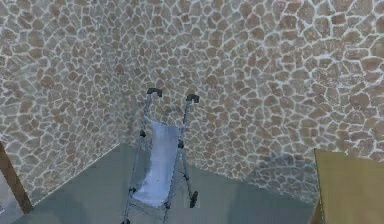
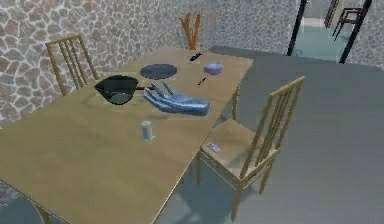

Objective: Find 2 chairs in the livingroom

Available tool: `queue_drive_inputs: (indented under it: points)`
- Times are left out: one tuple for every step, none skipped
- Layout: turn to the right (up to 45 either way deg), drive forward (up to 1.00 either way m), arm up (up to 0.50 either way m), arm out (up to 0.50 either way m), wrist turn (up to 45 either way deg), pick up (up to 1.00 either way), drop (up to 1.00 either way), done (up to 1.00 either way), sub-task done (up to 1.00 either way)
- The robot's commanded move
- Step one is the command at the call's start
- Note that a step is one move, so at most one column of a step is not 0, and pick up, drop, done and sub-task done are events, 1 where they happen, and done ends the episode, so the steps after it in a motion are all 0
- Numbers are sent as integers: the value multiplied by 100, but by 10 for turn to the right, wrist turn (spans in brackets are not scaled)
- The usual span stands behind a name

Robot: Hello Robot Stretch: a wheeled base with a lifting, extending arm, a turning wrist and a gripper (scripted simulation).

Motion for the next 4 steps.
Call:
queue_drive_inputs:
  points:
    - [0, 15, 0, 0, 0, 0, 0, 0, 0]
    - [240, 0, 0, 0, 0, 0, 0, 0, 0]
    - [0, 100, 0, 0, 0, 0, 0, 0, 0]
    - [90, 0, 0, 0, 0, 0, 0, 0, 0]
